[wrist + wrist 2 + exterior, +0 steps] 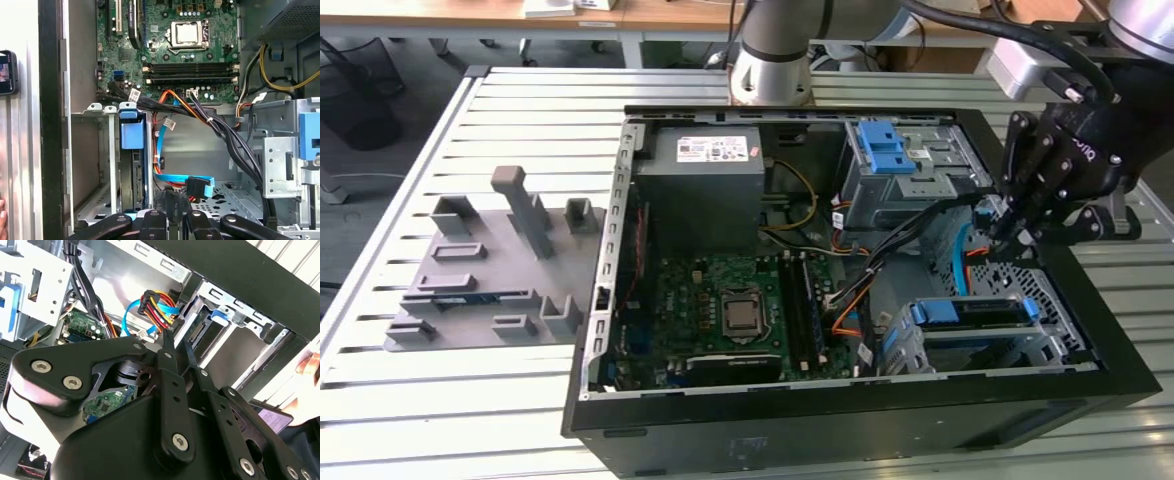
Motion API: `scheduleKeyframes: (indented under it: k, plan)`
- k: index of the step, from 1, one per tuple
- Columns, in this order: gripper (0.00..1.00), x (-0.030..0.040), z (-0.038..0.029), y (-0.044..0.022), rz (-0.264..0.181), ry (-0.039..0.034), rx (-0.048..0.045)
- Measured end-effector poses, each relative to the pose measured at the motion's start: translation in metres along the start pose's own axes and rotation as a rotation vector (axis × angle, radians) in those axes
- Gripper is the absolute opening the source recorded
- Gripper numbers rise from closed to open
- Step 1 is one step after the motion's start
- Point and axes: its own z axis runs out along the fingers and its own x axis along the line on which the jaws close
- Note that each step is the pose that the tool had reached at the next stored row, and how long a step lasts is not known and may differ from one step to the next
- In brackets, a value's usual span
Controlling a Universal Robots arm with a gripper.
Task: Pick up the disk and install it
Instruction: 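Insert the first disk wire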
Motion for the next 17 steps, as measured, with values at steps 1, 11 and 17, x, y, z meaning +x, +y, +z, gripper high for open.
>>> scheduleKeyframes:
  k: [1, 11, 17]
  plan:
    - [0.24, -0.0007, 0.0000, -0.0014, 0.001, 0.0000, 0.0000]
    - [0.24, -0.0024, 0.0010, -0.0044, 0.003, 0.0066, 0.0003]
    - [0.31, -0.0042, 0.0039, -0.0043, 0.004, 0.0085, 0.0003]
